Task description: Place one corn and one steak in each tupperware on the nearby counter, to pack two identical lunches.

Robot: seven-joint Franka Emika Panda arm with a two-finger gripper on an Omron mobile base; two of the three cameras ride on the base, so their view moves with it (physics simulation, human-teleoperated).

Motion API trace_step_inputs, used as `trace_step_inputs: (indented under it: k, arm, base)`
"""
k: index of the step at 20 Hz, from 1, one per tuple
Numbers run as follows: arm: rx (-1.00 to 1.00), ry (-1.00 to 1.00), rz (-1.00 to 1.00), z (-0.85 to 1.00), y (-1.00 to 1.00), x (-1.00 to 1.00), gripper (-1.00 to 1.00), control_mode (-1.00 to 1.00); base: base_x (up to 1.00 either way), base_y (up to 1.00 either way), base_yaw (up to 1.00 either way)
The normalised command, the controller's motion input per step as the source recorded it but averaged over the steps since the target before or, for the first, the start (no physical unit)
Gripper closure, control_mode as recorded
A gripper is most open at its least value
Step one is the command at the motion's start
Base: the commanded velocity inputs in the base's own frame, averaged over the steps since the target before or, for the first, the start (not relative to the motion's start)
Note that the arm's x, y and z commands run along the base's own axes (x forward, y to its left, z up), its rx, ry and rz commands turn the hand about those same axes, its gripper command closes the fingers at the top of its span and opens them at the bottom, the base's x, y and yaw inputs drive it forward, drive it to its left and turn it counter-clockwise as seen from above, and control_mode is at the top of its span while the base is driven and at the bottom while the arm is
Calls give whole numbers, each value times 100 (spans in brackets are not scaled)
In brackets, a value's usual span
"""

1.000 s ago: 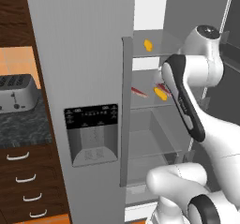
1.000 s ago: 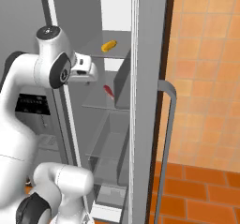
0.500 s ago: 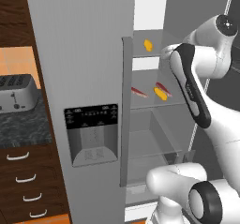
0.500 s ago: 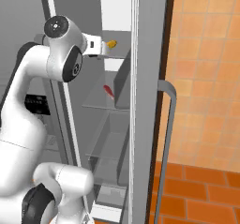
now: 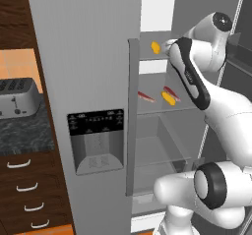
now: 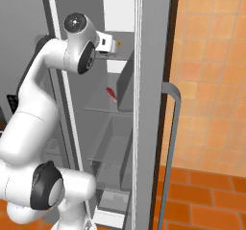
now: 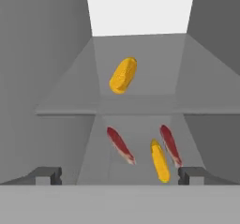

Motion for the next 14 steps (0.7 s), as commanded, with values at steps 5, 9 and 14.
trace_step_inputs:
  k: [5, 9, 14]
  arm:
    - [0, 0, -3, -1, 0, 82, -100, -100]
    - [0, 4, 0, 0, 0, 84, -100, -100]
    - [-1, 8, 0, -15, 0, 77, -100, -100]
  base:
    - [0, 0, 0]
    - [0, 0, 0]
    - [0, 0, 0]
